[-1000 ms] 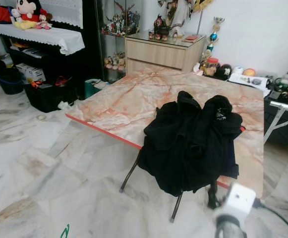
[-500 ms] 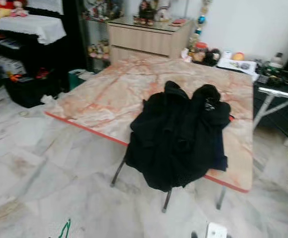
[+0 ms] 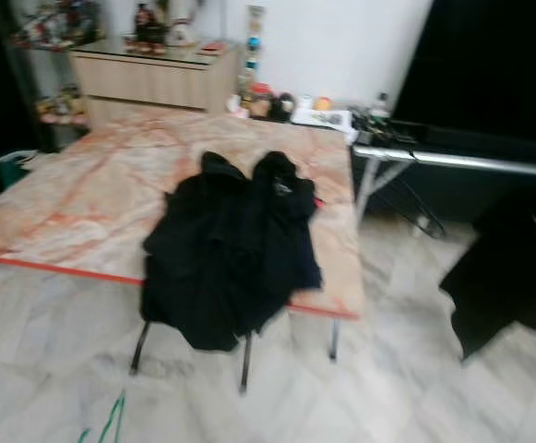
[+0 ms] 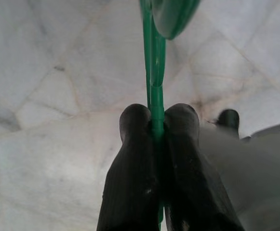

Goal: Hang hanger

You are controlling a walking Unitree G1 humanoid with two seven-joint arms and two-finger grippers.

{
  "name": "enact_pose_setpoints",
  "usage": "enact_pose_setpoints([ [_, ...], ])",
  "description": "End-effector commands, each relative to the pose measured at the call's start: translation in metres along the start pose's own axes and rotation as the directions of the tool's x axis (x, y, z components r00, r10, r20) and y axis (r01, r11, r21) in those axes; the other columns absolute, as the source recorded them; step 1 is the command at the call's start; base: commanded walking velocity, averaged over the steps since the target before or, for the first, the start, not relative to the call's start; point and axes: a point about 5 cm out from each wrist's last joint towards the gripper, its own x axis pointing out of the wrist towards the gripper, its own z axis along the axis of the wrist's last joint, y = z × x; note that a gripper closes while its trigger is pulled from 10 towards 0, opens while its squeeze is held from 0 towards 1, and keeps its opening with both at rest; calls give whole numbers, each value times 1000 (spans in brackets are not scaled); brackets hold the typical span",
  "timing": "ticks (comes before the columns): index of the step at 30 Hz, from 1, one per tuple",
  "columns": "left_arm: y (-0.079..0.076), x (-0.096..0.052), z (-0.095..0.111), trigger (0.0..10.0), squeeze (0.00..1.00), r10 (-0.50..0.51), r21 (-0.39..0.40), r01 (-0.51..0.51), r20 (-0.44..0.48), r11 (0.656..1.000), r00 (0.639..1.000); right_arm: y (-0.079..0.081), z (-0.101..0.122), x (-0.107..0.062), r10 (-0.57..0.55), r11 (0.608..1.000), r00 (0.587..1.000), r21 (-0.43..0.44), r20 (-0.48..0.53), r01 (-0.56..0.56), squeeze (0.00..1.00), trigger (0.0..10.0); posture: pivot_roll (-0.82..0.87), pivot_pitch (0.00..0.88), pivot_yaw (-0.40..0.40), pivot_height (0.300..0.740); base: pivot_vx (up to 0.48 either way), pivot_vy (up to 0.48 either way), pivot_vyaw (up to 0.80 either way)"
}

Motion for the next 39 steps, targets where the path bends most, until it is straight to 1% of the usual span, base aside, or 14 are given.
enact_pose_setpoints([
  [1,12,-3,-3,10000,0,29,17,-28,-13,999,999,3,-3,0,18,1000,1000,16,-9,-17,0,10000,157,0,-25,740,0,0,-738],
  [4,12,-3,-3,10000,0,29,32,-29,-19,999,999,-6,-3,0,12,1000,1000,17,-22,-12,0,10000,154,0,-24,740,0,0,-731],
  [7,11,-3,-2,10000,0,29,33,-28,-20,999,999,-10,-2,0,21,1000,999,14,-25,-20,0,10000,149,0,-25,740,0,0,-279],
  [12,11,-2,-2,10000,0,32,71,-28,-45,997,998,-8,0,1,24,1000,998,-11,-50,-24,0,10000,143,0,-23,740,0,0,0],
  [16,12,-2,-2,10000,0,37,70,-34,-47,997,998,-5,5,2,30,999,998,-13,-46,-31,0,10000,135,0,-16,740,0,0,0],
  [20,13,-2,-2,10000,0,41,78,-36,-52,996,998,-2,9,4,35,999,999,-9,-41,-36,0,10000,137,0,-13,740,0,-346,0],
  [25,13,-2,-2,10000,0,44,80,-40,-53,996,998,-3,13,4,33,999,999,-7,-39,-33,0,10000,139,0,-13,740,0,-415,0],
  [28,12,-2,-1,10000,0,45,79,-41,-51,996,998,1,11,4,43,999,998,-21,-35,-44,0,10000,139,0,-14,740,0,-428,0],
  [39,10,-1,-1,10000,0,37,89,-32,-55,996,998,1,12,4,36,999,999,-22,-39,-37,0,10000,125,0,-8,740,0,-464,0],
])
